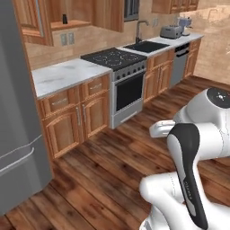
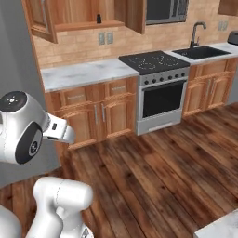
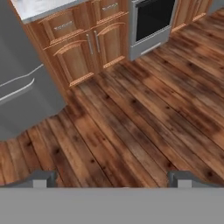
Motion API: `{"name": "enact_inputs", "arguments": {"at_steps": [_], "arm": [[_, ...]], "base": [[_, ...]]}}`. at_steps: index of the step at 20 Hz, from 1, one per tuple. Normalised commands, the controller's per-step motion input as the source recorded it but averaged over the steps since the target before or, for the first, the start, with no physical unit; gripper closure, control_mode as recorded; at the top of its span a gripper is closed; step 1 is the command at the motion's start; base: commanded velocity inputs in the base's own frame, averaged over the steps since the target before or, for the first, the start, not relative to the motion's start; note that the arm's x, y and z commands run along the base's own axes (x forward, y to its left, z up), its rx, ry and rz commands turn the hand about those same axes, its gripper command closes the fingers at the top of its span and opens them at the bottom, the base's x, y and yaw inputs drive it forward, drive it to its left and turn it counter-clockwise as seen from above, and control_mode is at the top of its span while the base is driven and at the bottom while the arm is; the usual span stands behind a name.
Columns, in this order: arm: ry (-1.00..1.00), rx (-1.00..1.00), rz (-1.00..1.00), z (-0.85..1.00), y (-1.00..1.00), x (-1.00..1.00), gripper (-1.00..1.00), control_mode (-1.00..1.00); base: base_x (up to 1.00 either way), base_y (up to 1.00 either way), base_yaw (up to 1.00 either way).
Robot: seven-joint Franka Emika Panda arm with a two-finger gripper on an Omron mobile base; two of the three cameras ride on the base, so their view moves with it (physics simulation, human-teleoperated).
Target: Move the ketchup and shaker from the cabinet to the dining counter.
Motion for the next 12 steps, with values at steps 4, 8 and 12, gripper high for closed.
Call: {"name": "enact_inputs", "arguments": {"at_steps": [4, 8, 12], "arm": [[0.0, 0.0, 0.0, 0.0, 0.0, 0.0, -1.0, 1.0], [0.0, 0.0, 0.0, 0.0, 0.0, 0.0, -1.0, 1.0], [0.0, 0.0, 0.0, 0.0, 0.0, 0.0, -1.0, 1.0]], "base": [[0.94, 0.11, -0.03], [0.94, 0.05, 0.0], [0.94, 0.0, 0.0]]}}
